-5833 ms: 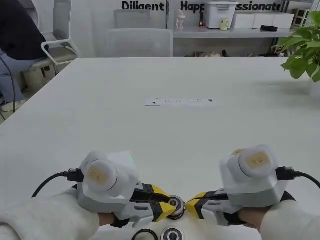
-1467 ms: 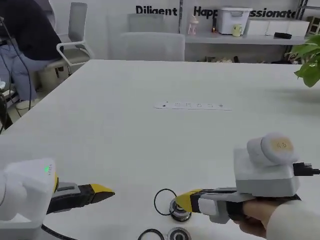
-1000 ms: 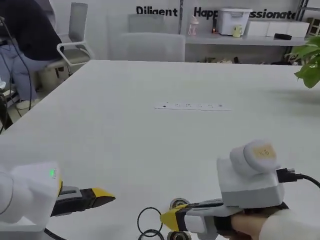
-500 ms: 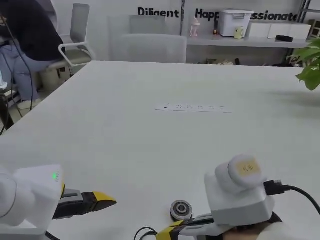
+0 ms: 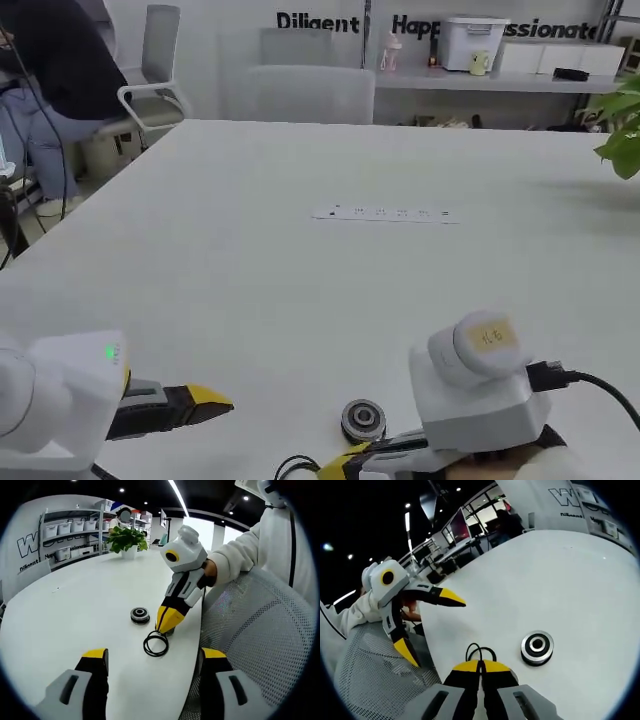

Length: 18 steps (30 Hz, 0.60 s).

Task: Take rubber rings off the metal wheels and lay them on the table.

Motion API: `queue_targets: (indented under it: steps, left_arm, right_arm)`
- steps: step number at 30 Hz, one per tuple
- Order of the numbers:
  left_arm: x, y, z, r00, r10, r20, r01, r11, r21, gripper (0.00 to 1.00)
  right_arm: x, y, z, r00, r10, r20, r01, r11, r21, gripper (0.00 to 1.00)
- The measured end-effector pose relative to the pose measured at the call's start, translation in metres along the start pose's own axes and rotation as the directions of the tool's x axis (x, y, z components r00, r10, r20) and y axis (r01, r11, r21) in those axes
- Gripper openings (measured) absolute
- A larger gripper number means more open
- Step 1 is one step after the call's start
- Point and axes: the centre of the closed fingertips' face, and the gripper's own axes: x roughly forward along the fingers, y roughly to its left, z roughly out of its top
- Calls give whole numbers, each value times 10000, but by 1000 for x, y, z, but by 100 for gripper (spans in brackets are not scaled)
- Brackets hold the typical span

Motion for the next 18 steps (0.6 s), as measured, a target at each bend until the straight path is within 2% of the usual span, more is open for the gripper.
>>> queue_targets:
  steps: [7, 18]
  left_arm:
    - [0, 0, -1, 10000, -20, -19, 20, 10000, 1, 71]
    - [0, 0, -1, 10000, -21, -37, 21, 10000, 5, 70]
  right_arm:
    - [-1, -2, 0, 10000, -50, -3, 50, 10000, 86, 0]
    - [1, -2, 1, 9999, -166, -24, 166, 9995, -269, 0]
